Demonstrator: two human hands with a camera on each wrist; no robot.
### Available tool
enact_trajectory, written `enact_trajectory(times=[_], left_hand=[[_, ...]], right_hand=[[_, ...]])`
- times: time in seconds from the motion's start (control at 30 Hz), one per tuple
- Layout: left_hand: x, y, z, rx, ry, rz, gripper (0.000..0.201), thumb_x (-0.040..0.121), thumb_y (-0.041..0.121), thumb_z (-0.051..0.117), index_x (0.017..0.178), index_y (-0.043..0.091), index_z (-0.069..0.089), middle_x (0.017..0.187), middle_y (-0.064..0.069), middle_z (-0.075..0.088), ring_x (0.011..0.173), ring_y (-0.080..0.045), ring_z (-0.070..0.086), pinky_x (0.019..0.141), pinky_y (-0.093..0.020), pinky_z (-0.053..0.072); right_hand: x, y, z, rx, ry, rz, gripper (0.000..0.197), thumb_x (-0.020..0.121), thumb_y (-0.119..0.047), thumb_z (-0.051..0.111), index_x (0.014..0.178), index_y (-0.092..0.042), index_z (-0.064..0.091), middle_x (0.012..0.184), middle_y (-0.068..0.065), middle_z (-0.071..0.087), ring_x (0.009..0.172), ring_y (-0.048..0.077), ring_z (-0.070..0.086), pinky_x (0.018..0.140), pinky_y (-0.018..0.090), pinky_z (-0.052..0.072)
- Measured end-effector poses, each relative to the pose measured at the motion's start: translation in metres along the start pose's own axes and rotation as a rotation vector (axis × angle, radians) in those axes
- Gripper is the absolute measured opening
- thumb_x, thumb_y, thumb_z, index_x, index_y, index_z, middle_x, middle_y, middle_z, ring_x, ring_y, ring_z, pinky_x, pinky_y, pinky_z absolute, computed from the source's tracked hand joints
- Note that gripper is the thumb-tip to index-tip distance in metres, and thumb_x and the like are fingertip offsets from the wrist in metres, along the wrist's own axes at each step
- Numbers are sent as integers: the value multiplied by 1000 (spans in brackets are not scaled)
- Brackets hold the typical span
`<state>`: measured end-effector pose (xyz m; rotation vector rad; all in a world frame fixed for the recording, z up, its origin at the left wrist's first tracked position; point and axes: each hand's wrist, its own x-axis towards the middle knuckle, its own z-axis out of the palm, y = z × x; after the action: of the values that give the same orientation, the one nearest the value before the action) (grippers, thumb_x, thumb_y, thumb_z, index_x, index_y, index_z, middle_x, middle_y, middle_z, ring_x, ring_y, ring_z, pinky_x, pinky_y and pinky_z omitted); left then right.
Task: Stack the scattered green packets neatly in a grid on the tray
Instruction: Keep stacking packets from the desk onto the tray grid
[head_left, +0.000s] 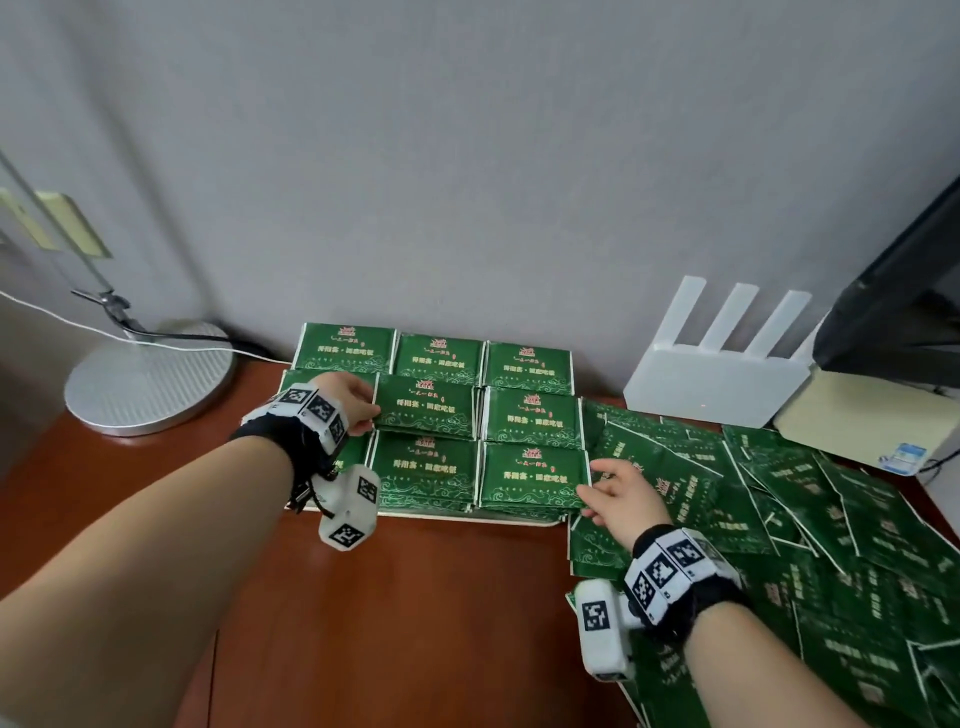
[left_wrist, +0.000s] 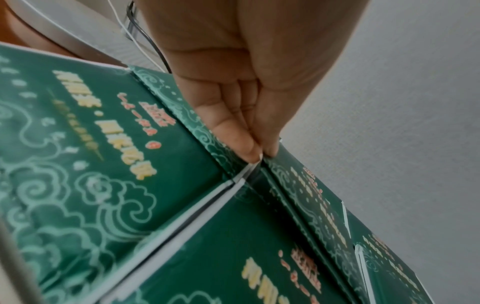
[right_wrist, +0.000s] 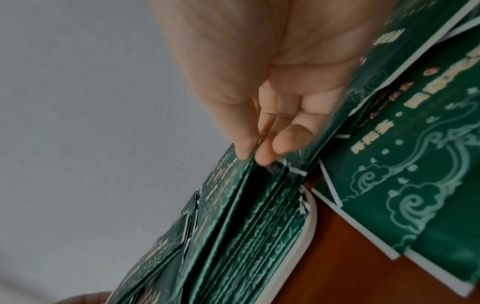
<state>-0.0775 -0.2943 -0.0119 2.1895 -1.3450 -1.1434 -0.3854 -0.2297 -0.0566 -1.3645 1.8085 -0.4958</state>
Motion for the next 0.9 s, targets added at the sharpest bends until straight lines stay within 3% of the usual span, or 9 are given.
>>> enact_trajectory(times=[0.1,0.27,0.37,0.5,0.63,0.8,0.9], left_hand=[[5,0,-1,11,7,-2,26,86,4,60,112,-1,58,82,-6,58,61,-13,57,38,-13,48],[13,3,3,36,13,-10,27,86,4,62,112,1,57,78,-3,57,61,-12,57,51,-19,53],[15,7,7,71,25,6,25,86,6,62,110,3,57,74,-3,57,60,-14,58,66,-28,54],[18,10,7,145,34,17,23,85,8,63,107,4,57,75,-3,58,67,-18,61,77,-37,56],[19,8,5,217,38,33,26,83,9,66,108,6,58,97,-10,65,89,-25,65,84,-39,55],[16,7,3,288,63,54,34,83,13,66,115,9,54,110,-10,62,97,-25,61,86,-35,52],[9,10,3,302,111,98,46,84,16,64,126,10,47,122,-12,54,101,-25,58,84,-33,49]], right_hand=[[2,1,2,29,41,-28,29,89,-14,57,115,-11,44,81,0,62,65,7,61,59,14,47],[3,5,6,15,61,-53,9,89,-14,57,92,-16,49,81,-1,61,64,4,59,61,16,50],[2,6,7,-7,76,-63,7,89,-14,58,87,-17,51,77,-4,60,63,4,58,61,16,50],[2,7,8,-44,104,-66,15,88,-17,59,79,-25,50,80,-2,62,71,10,61,70,25,52],[4,8,9,-78,108,-58,12,86,-20,61,79,-25,52,84,2,62,79,17,59,71,23,46],[0,5,6,-120,88,-84,4,89,-19,57,85,-20,56,80,-10,53,83,12,53,74,22,41],[-5,-2,-4,-148,103,-125,4,90,-20,55,87,-20,58,88,-10,54,88,11,52,84,25,43]])
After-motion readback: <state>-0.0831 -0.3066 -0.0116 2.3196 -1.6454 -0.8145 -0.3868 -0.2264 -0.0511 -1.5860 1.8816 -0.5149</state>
